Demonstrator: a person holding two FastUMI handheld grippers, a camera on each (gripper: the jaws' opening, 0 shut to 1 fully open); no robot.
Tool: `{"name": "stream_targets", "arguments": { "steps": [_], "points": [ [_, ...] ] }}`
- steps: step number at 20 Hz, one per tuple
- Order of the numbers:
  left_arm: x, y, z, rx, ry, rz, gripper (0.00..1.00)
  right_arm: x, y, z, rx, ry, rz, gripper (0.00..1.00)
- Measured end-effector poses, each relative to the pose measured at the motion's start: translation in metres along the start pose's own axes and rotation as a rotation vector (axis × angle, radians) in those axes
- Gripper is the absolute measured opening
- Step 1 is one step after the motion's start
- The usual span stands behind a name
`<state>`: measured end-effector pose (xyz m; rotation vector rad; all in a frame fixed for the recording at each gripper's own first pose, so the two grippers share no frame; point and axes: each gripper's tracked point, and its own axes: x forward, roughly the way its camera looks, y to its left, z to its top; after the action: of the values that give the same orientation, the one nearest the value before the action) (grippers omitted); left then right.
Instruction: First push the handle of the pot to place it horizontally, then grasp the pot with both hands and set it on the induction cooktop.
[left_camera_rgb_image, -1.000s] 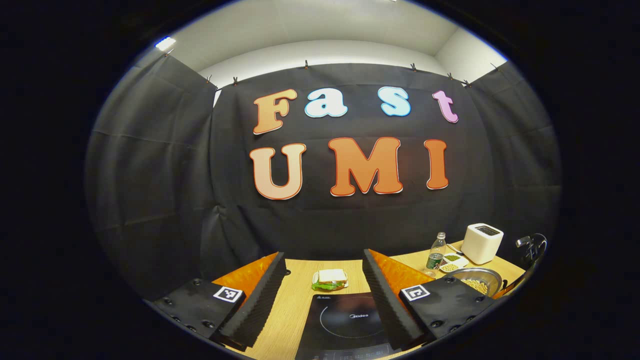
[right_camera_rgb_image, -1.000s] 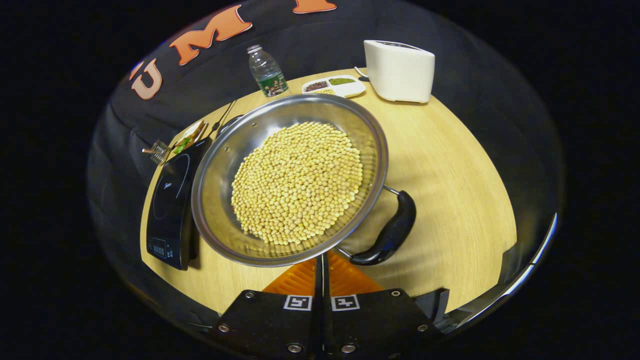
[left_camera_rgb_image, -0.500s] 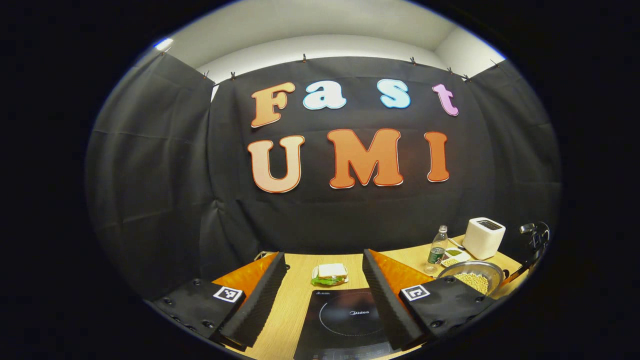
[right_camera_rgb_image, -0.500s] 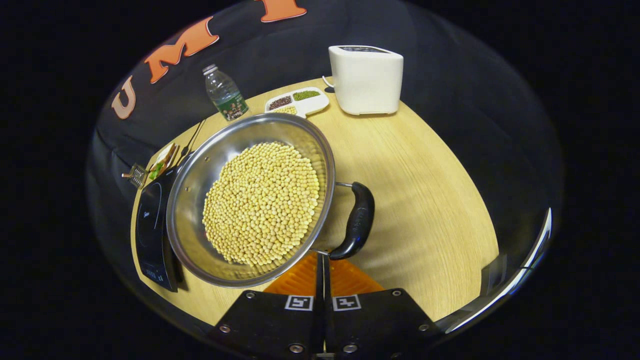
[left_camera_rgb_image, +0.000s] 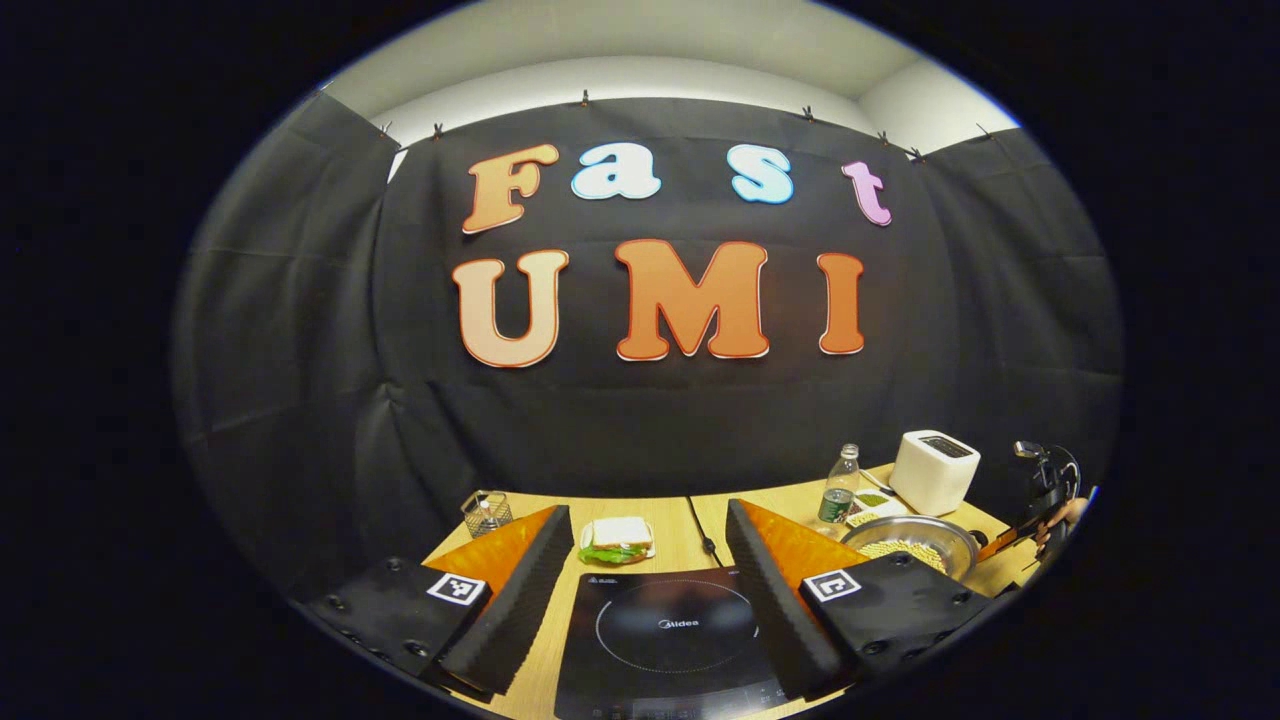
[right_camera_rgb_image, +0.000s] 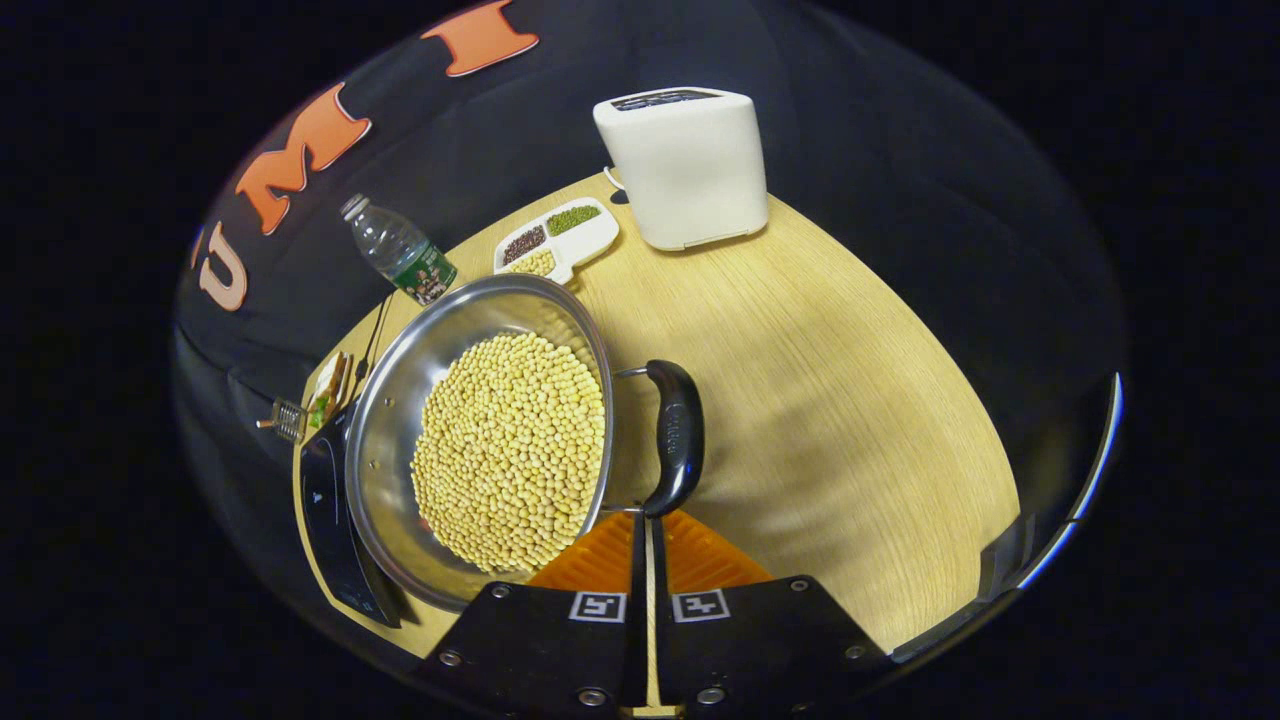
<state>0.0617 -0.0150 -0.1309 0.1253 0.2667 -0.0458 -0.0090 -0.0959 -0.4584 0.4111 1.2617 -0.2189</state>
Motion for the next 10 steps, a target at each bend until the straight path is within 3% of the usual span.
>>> {"name": "stream_targets", "arguments": {
  "steps": [2,10],
  "points": [
    [0.006,-0.009,-0.009,-0.011,0.037,-0.022,1.00,0.004,-0.003,0.011,0.008,-0.013,-0.008,0.07],
    [0.026,-0.049,-0.043,0.022,0.141,-0.071,1.00,0.024,-0.004,0.052,-0.003,-0.057,-0.037,0.08]
  ]
}}
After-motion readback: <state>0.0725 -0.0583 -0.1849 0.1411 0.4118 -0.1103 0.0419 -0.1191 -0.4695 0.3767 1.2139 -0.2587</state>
